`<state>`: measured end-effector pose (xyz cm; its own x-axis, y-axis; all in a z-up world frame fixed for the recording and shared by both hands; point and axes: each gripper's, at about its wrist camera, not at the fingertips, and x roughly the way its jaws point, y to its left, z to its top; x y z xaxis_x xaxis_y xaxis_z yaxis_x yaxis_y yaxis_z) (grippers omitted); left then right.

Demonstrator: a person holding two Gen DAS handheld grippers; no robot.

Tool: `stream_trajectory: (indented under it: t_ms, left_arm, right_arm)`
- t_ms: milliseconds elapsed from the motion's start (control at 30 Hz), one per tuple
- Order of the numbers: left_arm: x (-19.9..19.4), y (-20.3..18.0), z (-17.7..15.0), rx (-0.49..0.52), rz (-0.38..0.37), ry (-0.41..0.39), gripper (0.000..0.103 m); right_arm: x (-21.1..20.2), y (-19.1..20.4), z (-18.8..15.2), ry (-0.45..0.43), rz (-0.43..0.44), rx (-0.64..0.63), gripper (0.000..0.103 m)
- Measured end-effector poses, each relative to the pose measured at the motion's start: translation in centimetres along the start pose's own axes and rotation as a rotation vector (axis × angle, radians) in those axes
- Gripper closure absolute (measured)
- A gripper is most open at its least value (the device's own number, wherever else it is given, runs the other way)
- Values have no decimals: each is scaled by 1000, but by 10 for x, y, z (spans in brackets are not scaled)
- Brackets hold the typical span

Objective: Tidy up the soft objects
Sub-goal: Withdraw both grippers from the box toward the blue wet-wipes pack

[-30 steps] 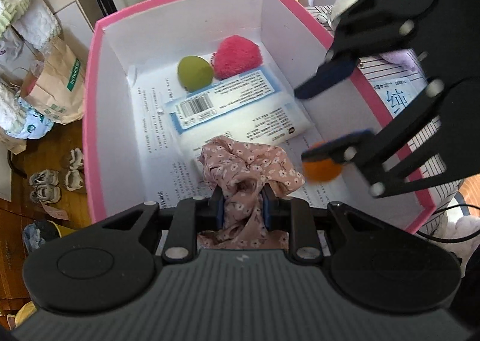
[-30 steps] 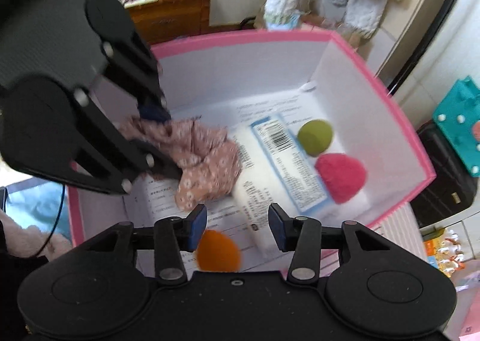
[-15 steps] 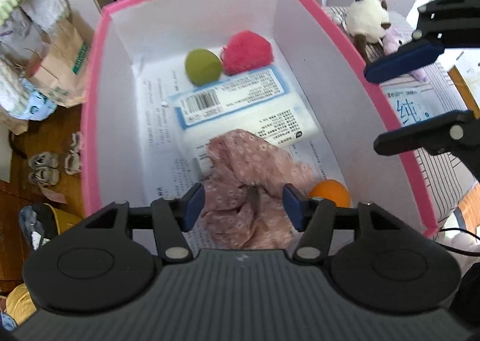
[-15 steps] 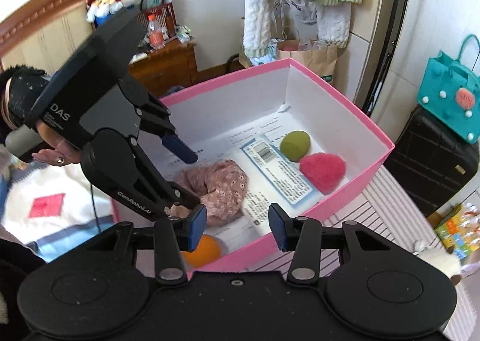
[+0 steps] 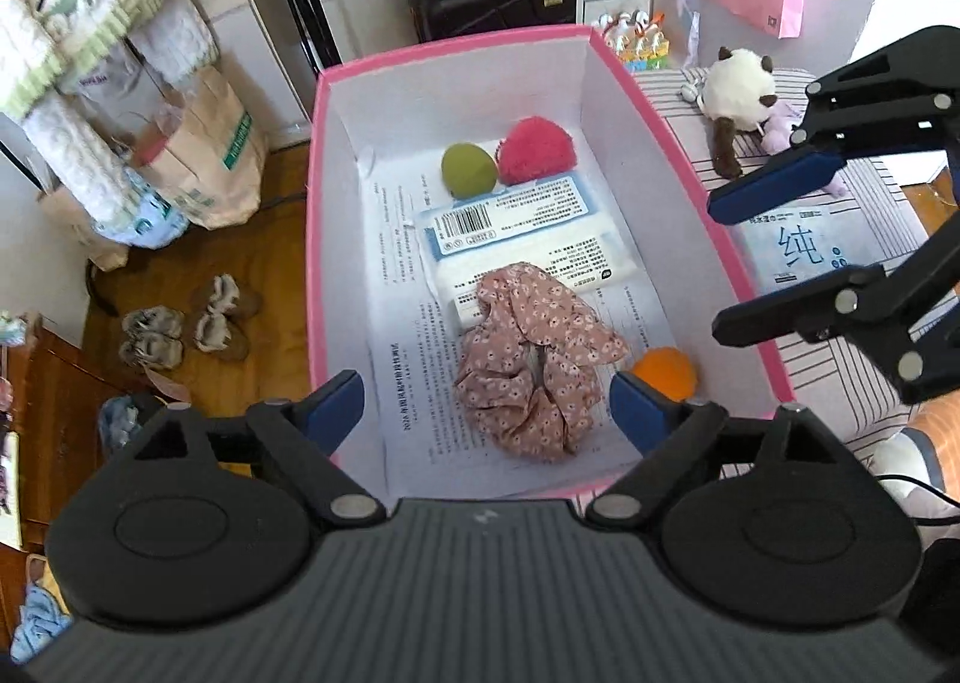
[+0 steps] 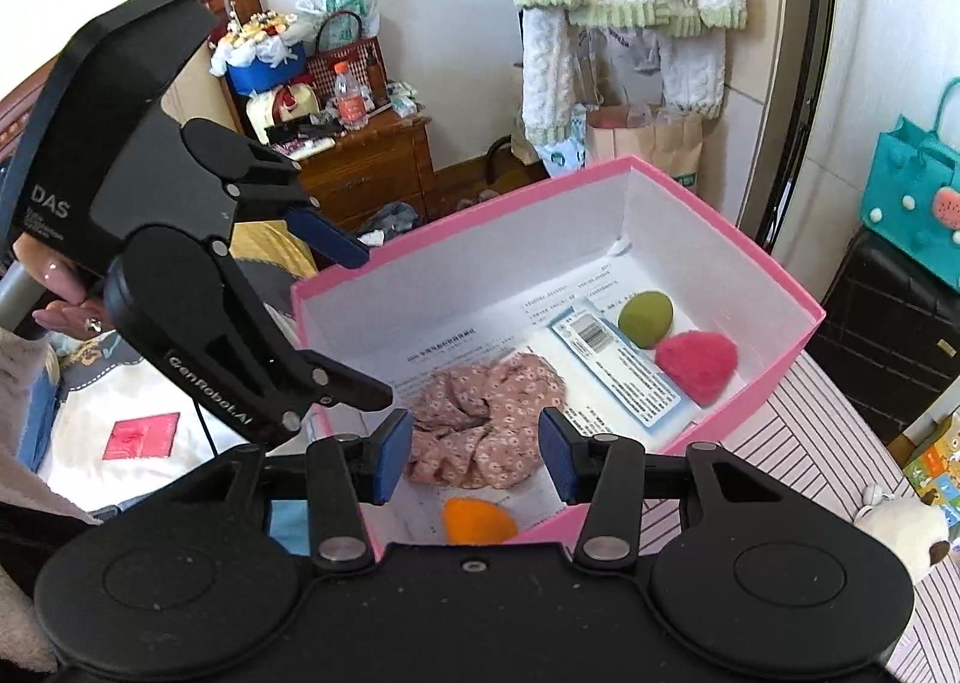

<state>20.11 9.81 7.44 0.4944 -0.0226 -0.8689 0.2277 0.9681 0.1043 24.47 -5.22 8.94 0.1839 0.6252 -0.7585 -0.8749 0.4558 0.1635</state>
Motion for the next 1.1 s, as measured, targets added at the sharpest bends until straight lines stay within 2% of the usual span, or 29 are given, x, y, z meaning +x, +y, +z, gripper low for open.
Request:
stream_trajectory:
  t_ms: [167,567,700,900,1000,1100]
  left_arm:
    - [-22,-9,-10,32,14,-26,13]
    - [-68,-37,-29,54,27,-88,12]
    - [-78,-50,-36,79,28,-115,5]
    - [-92,-76,-47,125,32,-151,5]
    - [-96,-90,-53,144,23,-166,5]
    - [-98,-104,-59,161,4,-176,5]
  right_arm:
    - [-21,12,-7,-44,-19,-8,37]
    - [-68,42,-24,-80,-74,-47,26]
    - [-84,48,-34,-107,-102,-49,22]
    - [-106,58,-52,-129,-139,-56,20]
    - [-116,64,-64,-134,-162,-63,10]
    - [-126,67,-79,-147,-188,-57,9]
